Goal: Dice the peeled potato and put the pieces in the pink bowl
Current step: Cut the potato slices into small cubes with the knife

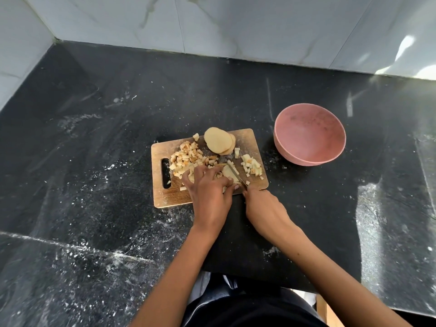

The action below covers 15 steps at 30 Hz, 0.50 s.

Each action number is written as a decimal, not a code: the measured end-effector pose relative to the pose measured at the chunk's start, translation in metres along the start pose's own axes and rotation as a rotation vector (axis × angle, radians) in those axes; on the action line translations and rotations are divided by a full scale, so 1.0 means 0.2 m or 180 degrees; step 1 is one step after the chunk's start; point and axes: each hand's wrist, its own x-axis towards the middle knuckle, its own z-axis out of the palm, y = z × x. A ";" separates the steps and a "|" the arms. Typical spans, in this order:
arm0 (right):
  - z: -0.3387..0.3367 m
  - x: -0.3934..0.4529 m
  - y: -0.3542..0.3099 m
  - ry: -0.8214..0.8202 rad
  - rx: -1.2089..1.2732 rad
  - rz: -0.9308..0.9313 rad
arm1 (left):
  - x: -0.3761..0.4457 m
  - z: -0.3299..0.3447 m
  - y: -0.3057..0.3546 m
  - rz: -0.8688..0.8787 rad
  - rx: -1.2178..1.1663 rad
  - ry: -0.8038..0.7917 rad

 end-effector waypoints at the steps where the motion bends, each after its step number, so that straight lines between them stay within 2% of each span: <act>1: 0.01 -0.02 0.02 -0.0038 -0.0055 0.0027 | 0.00 0.00 0.00 0.0011 0.0012 0.0015; 8: 0.04 -0.10 0.07 -0.0056 -0.0153 0.0050 | -0.01 0.00 0.00 0.0063 0.0031 0.0015; 15: 0.02 0.01 0.00 0.0120 0.0055 -0.0017 | 0.00 0.01 0.02 0.0141 0.0059 0.0088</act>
